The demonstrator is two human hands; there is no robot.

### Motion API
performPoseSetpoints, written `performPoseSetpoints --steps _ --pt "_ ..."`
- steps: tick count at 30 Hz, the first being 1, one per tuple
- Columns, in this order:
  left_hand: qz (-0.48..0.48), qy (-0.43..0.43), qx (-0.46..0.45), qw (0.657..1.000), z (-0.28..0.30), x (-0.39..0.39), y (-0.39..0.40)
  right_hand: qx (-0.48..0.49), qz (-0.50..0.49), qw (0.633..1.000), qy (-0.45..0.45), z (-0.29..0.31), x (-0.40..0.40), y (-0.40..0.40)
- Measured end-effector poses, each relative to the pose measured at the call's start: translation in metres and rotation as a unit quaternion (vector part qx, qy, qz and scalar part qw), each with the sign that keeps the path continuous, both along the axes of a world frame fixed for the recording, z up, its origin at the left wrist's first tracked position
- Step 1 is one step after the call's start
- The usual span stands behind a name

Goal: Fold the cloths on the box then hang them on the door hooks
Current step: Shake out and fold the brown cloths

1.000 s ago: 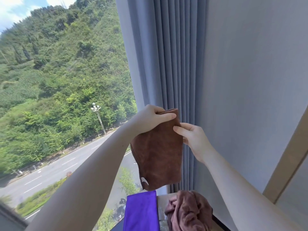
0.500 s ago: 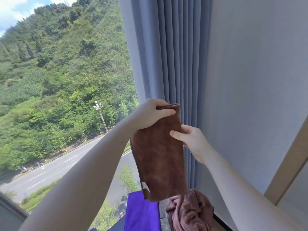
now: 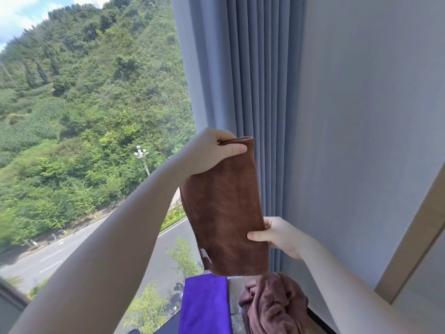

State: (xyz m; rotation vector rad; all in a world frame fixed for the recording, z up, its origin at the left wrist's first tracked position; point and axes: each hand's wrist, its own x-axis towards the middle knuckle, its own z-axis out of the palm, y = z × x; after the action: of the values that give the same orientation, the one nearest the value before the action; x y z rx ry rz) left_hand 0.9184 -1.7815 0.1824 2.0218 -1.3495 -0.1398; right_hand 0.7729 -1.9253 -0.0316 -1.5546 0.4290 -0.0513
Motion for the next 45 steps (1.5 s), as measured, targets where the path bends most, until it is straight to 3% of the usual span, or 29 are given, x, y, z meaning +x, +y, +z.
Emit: performPoseSetpoints --steps 7,14,26,30,35,40,42,45 --pt "0.021 -0.010 -0.019 1.000 0.015 0.010 0.014 0.029 0.028 0.994 0.098 -0.043 -0.015 0.001" --pt "0.017 -0.016 -0.006 1.000 0.012 0.009 0.018 -0.044 0.046 0.982 0.176 -0.058 -0.012 0.005" --pt "0.022 -0.026 -0.010 0.999 0.017 0.012 0.019 -0.093 0.023 0.985 0.142 -0.055 0.000 0.004" --pt "0.014 -0.031 -0.002 0.999 0.019 0.014 0.016 -0.055 0.083 0.994 0.043 0.007 0.018 0.011" --pt "0.011 -0.054 -0.001 0.998 0.015 0.013 0.011 -0.022 0.029 0.991 -0.132 0.109 0.040 0.019" --pt "0.018 -0.059 -0.008 0.998 0.012 0.013 0.014 -0.017 -0.037 0.974 -0.222 0.145 0.042 0.025" --pt "0.025 -0.065 0.026 0.997 0.012 0.013 0.019 -0.028 -0.061 0.971 -0.230 0.148 0.045 0.027" --pt "0.045 -0.155 0.168 0.972 0.014 0.020 0.028 -0.049 -0.077 0.974 -0.207 0.148 0.045 0.028"
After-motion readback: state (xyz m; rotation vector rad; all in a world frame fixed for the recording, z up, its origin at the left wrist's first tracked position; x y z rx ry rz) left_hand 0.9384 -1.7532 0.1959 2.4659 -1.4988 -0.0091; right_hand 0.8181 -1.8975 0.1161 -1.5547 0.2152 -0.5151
